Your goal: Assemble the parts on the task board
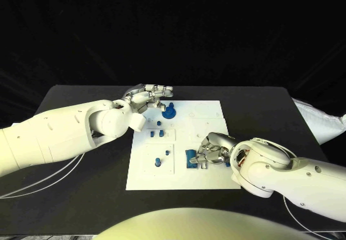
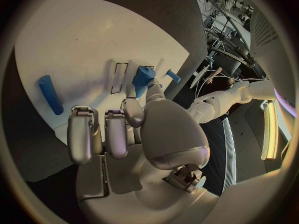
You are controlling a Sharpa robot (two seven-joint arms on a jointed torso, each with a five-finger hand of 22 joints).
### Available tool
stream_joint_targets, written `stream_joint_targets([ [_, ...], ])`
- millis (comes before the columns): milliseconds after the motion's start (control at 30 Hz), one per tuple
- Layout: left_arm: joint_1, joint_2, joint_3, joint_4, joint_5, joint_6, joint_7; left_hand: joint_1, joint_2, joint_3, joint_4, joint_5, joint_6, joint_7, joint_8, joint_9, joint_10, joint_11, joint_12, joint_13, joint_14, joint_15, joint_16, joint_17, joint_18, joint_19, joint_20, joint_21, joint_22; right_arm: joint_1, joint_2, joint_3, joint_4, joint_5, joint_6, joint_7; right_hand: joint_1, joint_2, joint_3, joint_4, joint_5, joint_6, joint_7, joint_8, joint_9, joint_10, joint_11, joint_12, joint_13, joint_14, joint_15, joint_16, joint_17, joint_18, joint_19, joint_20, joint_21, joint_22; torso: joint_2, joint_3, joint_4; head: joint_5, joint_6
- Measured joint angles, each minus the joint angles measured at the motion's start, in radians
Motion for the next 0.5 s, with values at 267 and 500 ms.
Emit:
stream_joint_targets([
  [267, 0.0, 0.0, 0.0, 0.0, 0.0, 0.0, -0.001, 0.0, 0.0, 0.0, 0.0, 0.0, 0.0, 0.0, 0.0, 0.0, 0.0, 0.0, 0.0, 0.0, 0.0, 0.0, 0.0, 0.0, 0.0, 0.0, 0.0, 0.0, 0.0, -0.004, 0.01, 0.001, -0.005, -0.033, 0.006, 0.0, 0.045, 0.006, 0.021, -0.036, -0.024, 0.011, -0.011, 0.007, 0.011, 0.002, -0.002, 0.024, 0.022, 0.0, -0.007, 0.0, 0.0, 0.0, 0.004, -0.004, 0.0, 0.0, 0.0, -0.0001, 0.0003, 0.001, -0.002],
  [500, 0.0, 0.0, 0.0, 0.0, -0.001, 0.0, -0.001, 0.0, 0.0, 0.0, 0.0, 0.0, 0.0, 0.0, 0.0, 0.0, 0.0, 0.0, 0.0, 0.0, 0.0, 0.0, 0.0, 0.0, 0.0, 0.0, 0.0, 0.0, 0.0, -0.006, 0.007, 0.001, -0.005, -0.052, 0.003, 0.002, 0.034, 0.022, 0.018, -0.029, -0.026, 0.012, -0.012, 0.007, 0.017, 0.002, -0.002, 0.032, 0.036, 0.0, -0.007, 0.0, 0.0, 0.0, 0.007, -0.007, 0.0, 0.0, 0.0, -0.0002, 0.0002, 0.002, -0.002],
])
